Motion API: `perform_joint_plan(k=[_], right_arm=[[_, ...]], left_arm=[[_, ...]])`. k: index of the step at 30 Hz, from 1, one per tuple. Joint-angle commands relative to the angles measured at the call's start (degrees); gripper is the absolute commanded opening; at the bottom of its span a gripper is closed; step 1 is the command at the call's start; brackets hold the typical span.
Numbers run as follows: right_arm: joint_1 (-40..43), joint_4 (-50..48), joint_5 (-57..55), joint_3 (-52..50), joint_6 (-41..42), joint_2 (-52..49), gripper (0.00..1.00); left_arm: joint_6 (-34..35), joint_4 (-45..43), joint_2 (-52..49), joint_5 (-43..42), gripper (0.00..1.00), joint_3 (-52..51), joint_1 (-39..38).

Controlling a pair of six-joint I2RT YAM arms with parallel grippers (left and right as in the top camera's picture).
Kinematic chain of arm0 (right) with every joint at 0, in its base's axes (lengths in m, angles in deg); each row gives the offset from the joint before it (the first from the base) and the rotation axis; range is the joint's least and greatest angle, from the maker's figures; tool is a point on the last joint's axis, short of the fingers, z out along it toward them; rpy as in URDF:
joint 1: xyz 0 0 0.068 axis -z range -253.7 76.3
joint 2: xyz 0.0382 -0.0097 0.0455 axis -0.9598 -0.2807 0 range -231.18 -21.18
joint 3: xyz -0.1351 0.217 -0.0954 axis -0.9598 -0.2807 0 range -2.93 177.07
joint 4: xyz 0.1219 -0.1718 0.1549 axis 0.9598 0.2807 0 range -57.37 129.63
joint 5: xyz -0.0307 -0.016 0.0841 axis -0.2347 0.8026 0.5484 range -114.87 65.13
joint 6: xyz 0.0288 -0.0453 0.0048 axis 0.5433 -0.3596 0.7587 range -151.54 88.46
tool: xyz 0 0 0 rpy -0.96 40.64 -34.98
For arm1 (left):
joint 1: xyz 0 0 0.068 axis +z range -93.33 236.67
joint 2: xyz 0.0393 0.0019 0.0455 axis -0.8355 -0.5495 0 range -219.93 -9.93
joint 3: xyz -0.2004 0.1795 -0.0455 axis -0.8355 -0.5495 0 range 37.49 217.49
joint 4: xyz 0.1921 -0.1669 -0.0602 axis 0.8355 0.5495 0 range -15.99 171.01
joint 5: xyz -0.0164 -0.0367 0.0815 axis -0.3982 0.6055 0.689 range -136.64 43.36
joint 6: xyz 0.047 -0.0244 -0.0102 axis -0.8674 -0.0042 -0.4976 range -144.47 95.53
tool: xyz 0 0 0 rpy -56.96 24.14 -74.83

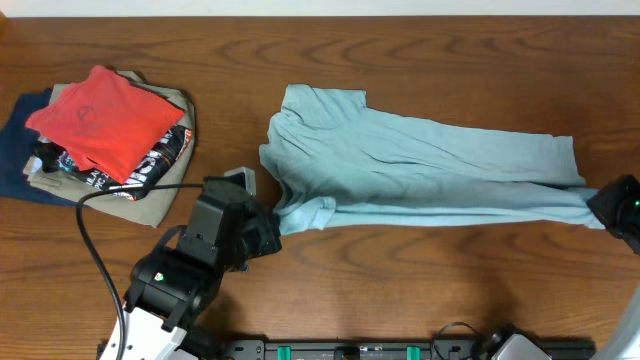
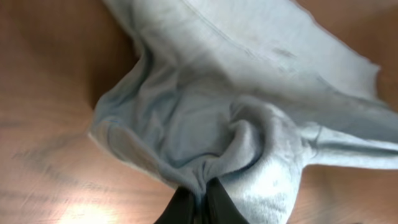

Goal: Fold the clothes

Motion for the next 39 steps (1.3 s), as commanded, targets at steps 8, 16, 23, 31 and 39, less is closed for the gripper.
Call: perform_joint_plan(k=[8, 16, 23, 31, 39], right_arm=[[-0.2, 0.6, 4.0, 2.6, -4.0, -0.1, 0.01], [-0.2, 8.5, 11.3, 18.6, -10.7, -0.1, 0.01], [-0.2, 14.8, 11.5, 35.0, -12.9, -0.1, 0.01], [-1.7, 15.1, 11.6, 41.9, -14.7, -0.7, 0.01], [-11.2, 14.8, 9.4, 41.9, -17.8, -11.2, 0.01]], left_arm=[[-7.2, 2.5, 0.7, 0.1, 0.06, 6.5, 0.3], [-14.1, 12.8, -2.7, 10.3, 0.06, 29.6, 0.3], [-16.2, 25.2, -10.1, 14.9, 0.06, 49.2, 0.3], [-19.9, 25.8, -16.1, 16.1, 0.06, 55.6, 0.3], [-23.3, 24.8, -29.5, 16.0, 0.06, 55.6, 2.3]])
